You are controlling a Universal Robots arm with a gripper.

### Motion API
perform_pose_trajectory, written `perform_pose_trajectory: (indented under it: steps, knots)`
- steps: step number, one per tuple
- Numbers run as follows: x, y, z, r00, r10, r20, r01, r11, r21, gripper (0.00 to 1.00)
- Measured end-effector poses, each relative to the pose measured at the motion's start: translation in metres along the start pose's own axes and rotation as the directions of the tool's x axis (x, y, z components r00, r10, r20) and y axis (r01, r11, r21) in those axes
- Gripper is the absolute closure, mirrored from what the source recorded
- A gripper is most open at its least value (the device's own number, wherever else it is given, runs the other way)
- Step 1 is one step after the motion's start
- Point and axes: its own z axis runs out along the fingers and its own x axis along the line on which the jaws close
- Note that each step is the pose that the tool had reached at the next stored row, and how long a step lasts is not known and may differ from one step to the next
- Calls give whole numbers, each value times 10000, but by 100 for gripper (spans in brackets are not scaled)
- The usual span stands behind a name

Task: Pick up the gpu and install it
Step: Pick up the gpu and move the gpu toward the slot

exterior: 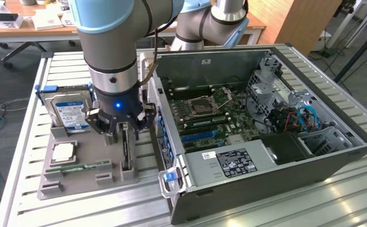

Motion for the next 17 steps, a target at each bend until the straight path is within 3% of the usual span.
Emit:
perform_pose_trajectory:
  steps: [17]
  knots:
    - [12,-7,157,10000,3,-2,-3,10000,2,47]
